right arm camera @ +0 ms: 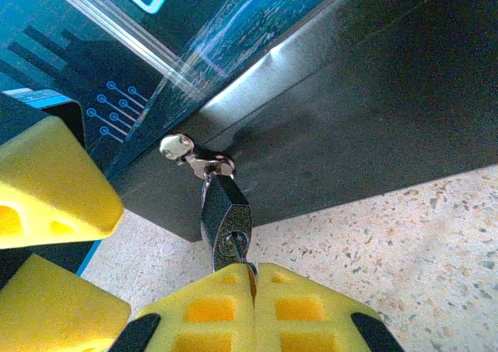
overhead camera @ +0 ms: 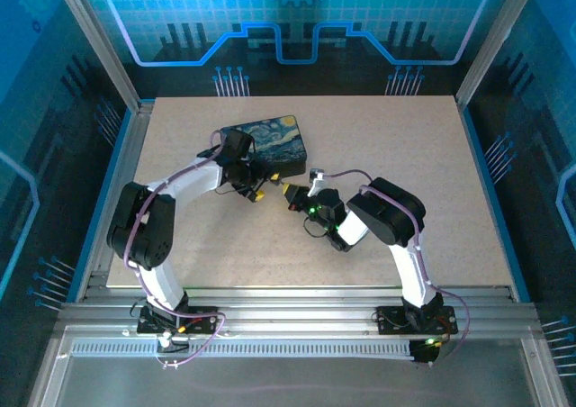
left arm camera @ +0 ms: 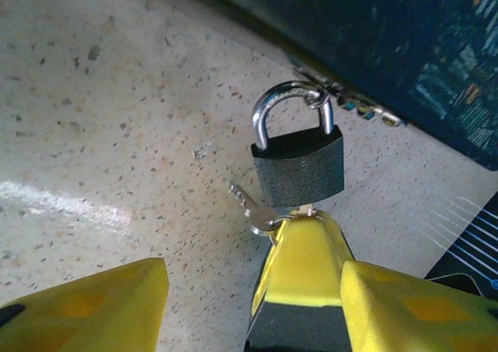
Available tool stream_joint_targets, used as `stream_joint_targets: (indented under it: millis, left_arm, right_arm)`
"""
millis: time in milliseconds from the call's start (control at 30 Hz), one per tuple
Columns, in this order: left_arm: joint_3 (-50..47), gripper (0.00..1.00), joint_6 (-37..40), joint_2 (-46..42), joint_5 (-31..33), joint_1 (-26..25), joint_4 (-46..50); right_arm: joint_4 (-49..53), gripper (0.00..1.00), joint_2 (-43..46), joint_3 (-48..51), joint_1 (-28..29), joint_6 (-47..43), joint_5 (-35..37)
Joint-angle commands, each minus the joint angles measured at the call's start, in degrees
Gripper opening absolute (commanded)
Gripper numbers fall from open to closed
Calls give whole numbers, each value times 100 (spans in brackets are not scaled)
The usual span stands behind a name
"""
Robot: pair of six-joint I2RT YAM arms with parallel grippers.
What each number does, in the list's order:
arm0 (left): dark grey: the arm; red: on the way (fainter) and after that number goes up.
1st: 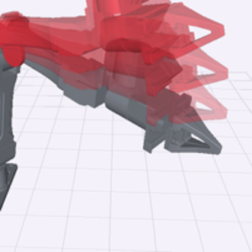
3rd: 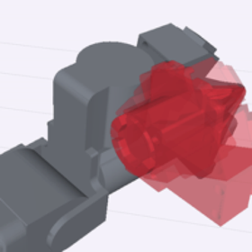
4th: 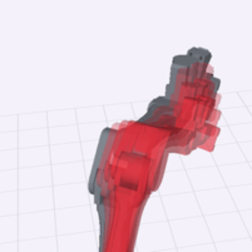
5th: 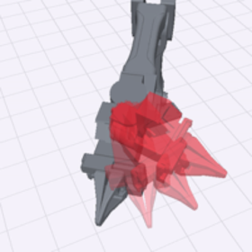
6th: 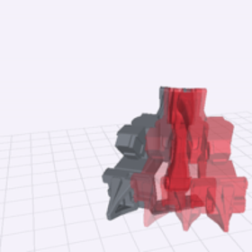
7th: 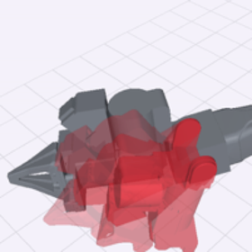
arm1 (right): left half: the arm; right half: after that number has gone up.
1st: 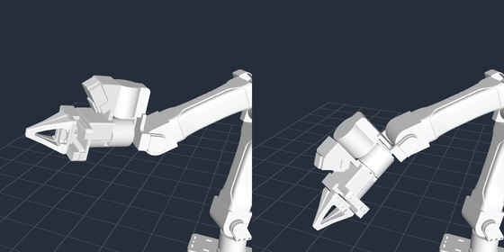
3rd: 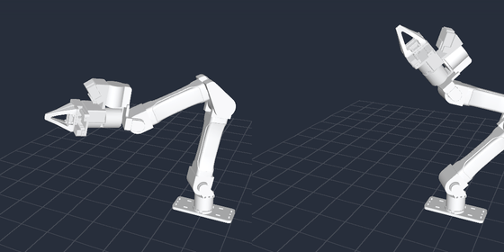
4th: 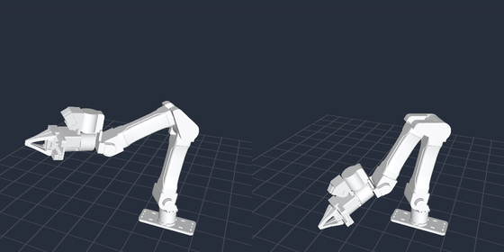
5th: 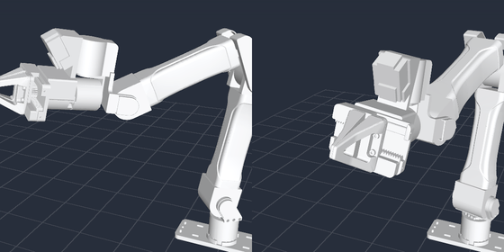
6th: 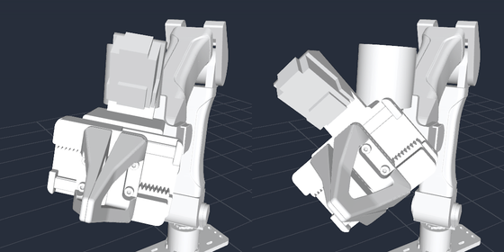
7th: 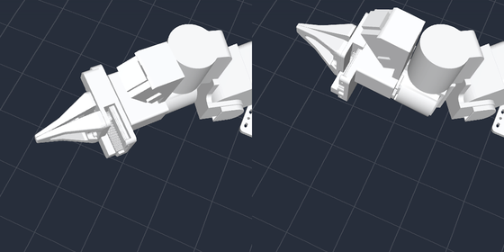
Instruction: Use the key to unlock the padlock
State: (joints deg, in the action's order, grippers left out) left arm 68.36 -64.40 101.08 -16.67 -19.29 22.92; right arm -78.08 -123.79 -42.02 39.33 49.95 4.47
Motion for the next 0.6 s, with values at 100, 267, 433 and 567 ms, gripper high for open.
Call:
stream_joint_targets:
  millis: [100, 267, 433, 567]
  left_arm:
    - [388, 66, 164, 326, 356, -65, -30]
    - [417, 66, 106, 469, 553, -87, -232]
    - [473, 65, 52, 643, 730, -135, -368]
    - [464, 64, 28, 709, 947, -215, -569]
  right_arm:
    - [-269, 0, -233, -315, 61, 115, 56]
    - [-256, 0, -243, -351, 60, 129, 45]
    - [-234, 0, -233, -342, 65, 118, 41]
    - [-234, 0, -236, -351, 65, 137, 36]
